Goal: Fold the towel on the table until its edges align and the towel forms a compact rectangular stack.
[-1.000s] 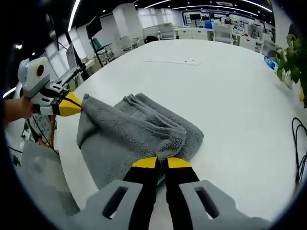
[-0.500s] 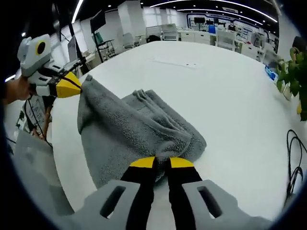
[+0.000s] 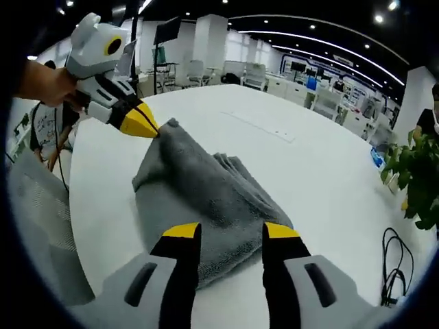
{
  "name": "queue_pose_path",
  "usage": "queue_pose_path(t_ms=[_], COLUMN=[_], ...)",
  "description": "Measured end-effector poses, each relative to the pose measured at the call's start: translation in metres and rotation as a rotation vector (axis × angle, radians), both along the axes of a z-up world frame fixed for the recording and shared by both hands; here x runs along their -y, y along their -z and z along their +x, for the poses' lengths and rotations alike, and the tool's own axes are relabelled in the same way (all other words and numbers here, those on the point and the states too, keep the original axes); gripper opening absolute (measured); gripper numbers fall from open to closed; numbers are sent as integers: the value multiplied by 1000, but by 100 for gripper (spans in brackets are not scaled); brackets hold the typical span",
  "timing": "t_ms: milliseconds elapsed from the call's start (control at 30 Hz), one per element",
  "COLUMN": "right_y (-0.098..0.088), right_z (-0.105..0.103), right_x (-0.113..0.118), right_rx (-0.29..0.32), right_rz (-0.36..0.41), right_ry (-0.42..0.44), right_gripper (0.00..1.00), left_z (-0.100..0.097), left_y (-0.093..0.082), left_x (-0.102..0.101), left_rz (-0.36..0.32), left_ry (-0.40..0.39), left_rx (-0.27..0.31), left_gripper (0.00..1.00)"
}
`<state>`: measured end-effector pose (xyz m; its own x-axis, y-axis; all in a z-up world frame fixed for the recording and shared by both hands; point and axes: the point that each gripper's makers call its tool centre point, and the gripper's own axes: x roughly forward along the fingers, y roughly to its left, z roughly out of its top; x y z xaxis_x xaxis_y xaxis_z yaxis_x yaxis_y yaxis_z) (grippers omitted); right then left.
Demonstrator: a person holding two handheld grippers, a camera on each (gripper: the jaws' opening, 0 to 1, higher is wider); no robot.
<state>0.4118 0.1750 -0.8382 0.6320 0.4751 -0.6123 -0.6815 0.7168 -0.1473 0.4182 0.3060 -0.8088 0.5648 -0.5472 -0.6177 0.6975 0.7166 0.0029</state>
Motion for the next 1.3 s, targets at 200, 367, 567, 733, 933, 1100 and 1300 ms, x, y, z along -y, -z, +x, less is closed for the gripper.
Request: queue_pose_path(t_ms=[200, 367, 567, 733, 933, 1100, 1300], right_y=[12, 32, 60, 63, 63, 61, 50], right_z=[-28, -34, -61, -72, -84, -87, -82], right_x=[-48, -61, -66, -62, -57, -55, -56], right_rx=[-101, -144, -233, -294, -301, -310, -283], right_rz=[81, 66, -2, 44, 5, 6, 27], right_ry=[-135, -158, -275, -267, -323, -337, -331], right_gripper=[32, 31, 18, 8, 6, 7, 12], left_z=[-1, -3, -6, -7, -19, -23, -20], left_y=[-2, -5, -10, -8, -6, -3, 0], left_x=[5, 6, 2, -3, -4, -2, 3], left_rz=[-14, -23, -16, -5, -19, -24, -22], left_ry=[0, -9, -4, -1, 12, 22, 33], left_rx=[-1, -14, -8, -28, -76, -79, -44], left_gripper=[1, 1, 1, 1, 1, 1, 2])
